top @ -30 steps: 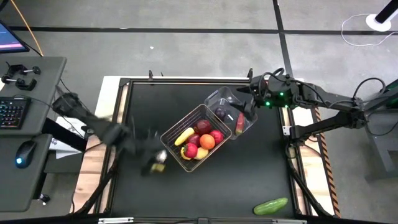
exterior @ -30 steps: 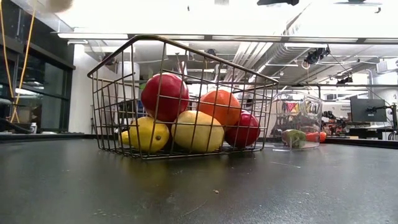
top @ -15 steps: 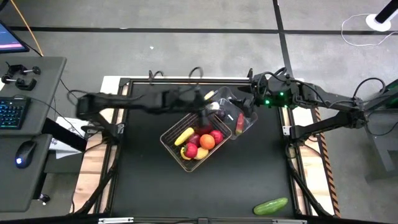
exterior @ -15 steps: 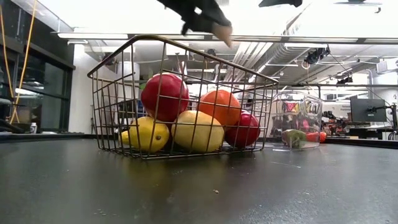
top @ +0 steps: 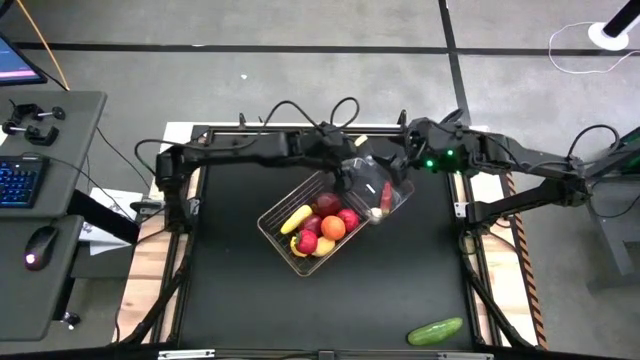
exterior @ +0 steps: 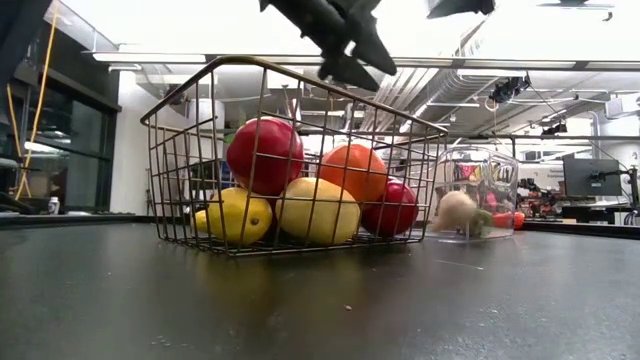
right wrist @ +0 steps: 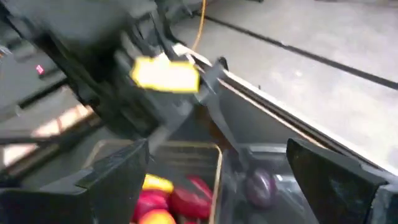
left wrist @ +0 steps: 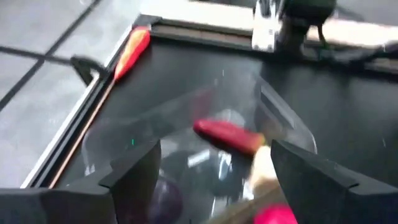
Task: Sort produce into baskets
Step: Put the cucumber into the transparent bin
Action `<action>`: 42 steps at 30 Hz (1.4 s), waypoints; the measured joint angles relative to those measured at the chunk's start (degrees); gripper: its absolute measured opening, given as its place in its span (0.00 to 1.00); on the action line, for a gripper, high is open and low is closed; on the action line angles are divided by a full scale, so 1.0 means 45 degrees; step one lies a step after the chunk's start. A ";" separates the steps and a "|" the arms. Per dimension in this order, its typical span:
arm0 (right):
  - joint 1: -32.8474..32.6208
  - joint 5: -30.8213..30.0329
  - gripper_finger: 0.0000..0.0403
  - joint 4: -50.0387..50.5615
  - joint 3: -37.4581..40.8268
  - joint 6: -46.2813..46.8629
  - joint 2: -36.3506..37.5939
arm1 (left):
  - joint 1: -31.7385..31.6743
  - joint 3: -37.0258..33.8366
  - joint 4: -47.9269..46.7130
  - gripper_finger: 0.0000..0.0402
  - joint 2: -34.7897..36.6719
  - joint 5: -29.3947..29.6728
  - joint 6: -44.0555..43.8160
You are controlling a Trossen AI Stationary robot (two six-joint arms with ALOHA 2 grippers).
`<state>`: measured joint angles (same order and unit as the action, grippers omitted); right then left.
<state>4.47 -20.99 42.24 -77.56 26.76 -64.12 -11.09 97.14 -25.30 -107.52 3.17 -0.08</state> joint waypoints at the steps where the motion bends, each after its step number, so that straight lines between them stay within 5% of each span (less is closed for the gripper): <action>1: -0.0002 0.0008 0.92 0.0413 0.0000 0.0006 0.0000 | -0.0033 0.0000 -0.0445 0.73 0.0170 0.0003 0.0048; 6: -0.0180 0.0403 0.92 0.3413 0.0200 0.1683 0.0015 | -0.0103 -0.0441 -0.1517 0.73 0.1247 -0.0060 -0.0012; 13: -0.2710 0.4506 0.92 0.6309 0.1876 0.4083 0.0036 | -0.0084 -0.2925 -0.0062 0.73 0.3843 -0.0264 -0.1343; 20: -0.7708 0.6853 0.92 0.3118 0.4356 0.8115 0.0078 | -0.0084 -0.5420 0.0960 0.73 0.6850 0.0155 -0.3103; 30: -1.2635 0.6960 0.92 -0.3613 0.7685 1.3614 -0.0520 | -0.0079 -0.6892 0.0884 0.73 0.8902 0.1848 -0.4224; 37: -1.3819 0.7587 0.92 -0.3249 0.7139 1.3415 -0.2395 | 0.0011 -0.6941 0.0906 0.73 0.8867 0.1692 -0.4564; 42: -1.4358 0.7695 0.92 -0.0343 0.5401 1.2321 -0.4340 | 0.0189 -0.6941 0.0774 0.73 0.8849 0.1669 -0.4642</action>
<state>-60.14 13.63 40.69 -53.26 82.21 -83.65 -10.24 65.91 -21.82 -67.70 10.68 -20.97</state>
